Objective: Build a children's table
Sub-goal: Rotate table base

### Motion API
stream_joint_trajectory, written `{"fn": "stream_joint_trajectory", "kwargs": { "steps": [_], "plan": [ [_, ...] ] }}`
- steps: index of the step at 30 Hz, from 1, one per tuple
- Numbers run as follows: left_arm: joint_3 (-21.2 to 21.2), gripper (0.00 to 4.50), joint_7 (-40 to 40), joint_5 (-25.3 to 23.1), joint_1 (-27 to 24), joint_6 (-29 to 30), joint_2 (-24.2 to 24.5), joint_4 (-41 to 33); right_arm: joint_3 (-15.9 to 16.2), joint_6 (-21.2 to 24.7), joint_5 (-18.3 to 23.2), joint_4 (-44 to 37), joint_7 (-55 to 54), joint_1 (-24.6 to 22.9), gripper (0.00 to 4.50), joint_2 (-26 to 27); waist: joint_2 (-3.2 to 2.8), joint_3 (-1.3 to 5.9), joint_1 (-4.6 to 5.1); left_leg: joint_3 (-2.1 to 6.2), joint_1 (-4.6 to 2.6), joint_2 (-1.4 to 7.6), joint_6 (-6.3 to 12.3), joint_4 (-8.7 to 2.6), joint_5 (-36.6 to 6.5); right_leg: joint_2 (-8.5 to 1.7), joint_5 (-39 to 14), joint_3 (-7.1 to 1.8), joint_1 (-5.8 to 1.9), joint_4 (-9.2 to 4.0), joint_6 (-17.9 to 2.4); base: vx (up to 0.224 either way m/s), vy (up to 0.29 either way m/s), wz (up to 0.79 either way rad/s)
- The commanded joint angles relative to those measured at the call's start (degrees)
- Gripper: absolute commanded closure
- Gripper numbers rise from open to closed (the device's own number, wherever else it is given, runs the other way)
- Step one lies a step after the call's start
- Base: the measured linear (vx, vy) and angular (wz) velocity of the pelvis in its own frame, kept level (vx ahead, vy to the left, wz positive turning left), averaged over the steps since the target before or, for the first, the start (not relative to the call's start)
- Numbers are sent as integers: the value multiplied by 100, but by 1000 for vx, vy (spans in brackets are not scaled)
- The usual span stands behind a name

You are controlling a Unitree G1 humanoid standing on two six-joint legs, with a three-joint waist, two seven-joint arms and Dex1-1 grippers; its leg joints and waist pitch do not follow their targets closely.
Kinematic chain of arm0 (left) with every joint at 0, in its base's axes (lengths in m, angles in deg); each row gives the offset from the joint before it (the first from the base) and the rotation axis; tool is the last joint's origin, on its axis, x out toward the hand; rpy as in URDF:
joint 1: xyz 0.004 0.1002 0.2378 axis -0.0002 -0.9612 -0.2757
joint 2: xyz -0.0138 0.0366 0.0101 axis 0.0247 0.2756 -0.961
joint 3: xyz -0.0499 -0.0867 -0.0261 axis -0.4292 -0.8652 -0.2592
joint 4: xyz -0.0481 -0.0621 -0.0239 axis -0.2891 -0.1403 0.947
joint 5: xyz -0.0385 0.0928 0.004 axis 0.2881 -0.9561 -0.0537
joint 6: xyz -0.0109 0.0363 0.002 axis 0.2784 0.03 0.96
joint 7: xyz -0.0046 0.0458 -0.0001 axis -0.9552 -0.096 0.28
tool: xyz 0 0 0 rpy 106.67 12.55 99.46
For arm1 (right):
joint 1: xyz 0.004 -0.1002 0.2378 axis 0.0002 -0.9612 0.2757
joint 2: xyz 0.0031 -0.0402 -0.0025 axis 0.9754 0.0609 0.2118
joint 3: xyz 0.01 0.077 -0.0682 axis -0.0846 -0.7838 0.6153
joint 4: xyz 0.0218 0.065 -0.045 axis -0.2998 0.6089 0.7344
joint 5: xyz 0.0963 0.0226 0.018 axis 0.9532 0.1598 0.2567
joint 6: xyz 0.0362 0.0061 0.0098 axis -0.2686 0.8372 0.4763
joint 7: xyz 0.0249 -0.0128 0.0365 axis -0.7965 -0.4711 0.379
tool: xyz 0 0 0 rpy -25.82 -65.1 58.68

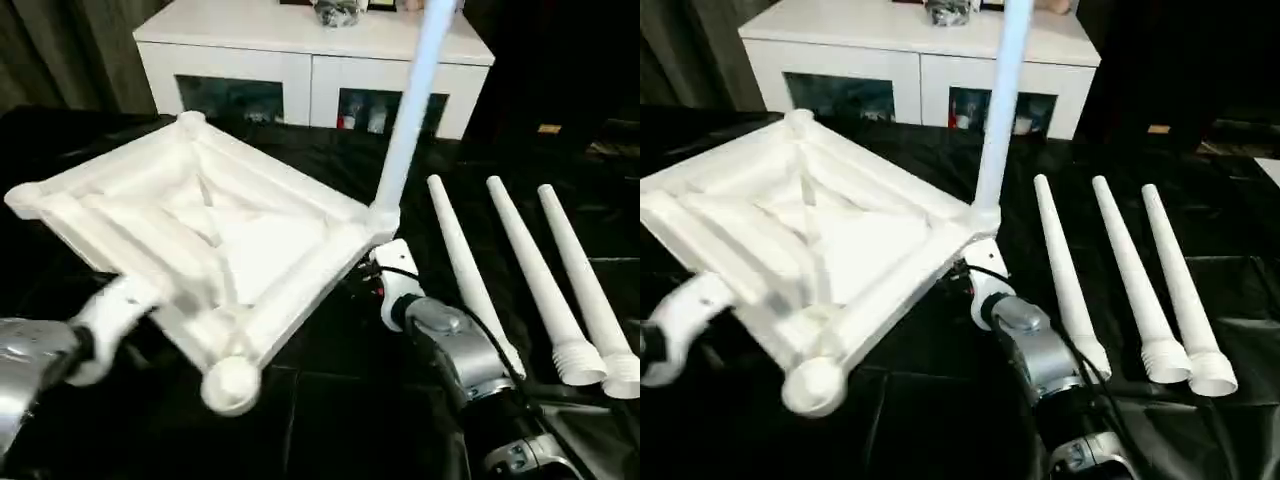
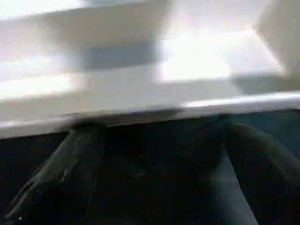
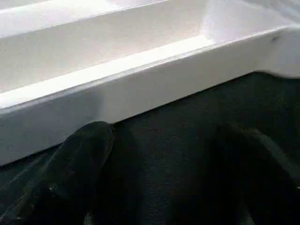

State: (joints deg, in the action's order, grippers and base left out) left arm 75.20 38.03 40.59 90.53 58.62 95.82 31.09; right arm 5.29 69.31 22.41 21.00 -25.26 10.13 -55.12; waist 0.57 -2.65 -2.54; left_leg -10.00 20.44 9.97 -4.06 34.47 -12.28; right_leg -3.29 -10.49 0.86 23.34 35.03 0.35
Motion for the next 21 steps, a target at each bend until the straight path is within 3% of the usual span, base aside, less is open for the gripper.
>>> {"fn": "stream_joint_trajectory", "kwargs": {
  "steps": [1,8,12,15,17,21],
  "plan": [
    [234,5,112,221,63,-178,-207,-289,112,-105,34,35,176,112,41,71,-116,280,14,78,-54,232,-188,-497,-1196,-338,-883,-205,-203,-342,-1259,0,0,0],
    [719,5,-132,229,374,-449,-890,-390,157,-169,-8,-85,316,53,41,21,-94,296,19,71,-41,219,-161,-474,-1087,-332,-809,-206,-227,-340,-1238,0,0,0],
    [1098,5,-257,199,606,-571,-1412,-265,81,192,-88,-856,291,-226,41,-276,-115,299,-6,64,-44,223,-163,-466,-946,-310,-633,-202,-245,-341,-1191,0,0,0],
    [1327,5,-377,62,793,-873,-1762,32,-149,627,-140,-1770,215,-491,41,-638,-119,303,-29,69,-39,217,-154,-454,-846,-296,-454,-204,-273,-334,-1116,0,0,0],
    [1379,5,-425,22,840,-936,-1849,135,-223,731,-158,-1963,181,-534,41,-712,-102,307,-32,68,-23,206,-136,-449,-870,-308,-539,-206,-286,-340,-1098,0,0,0],
    [1600,5,-502,-55,1005,-1214,-2131,434,-457,1322,-448,-2550,-61,-587,41,-1032,-149,295,-6,72,-29,196,-169,-445,-969,-293,-843,-212,-281,-384,-1059,0,0,0]
  ]
}}
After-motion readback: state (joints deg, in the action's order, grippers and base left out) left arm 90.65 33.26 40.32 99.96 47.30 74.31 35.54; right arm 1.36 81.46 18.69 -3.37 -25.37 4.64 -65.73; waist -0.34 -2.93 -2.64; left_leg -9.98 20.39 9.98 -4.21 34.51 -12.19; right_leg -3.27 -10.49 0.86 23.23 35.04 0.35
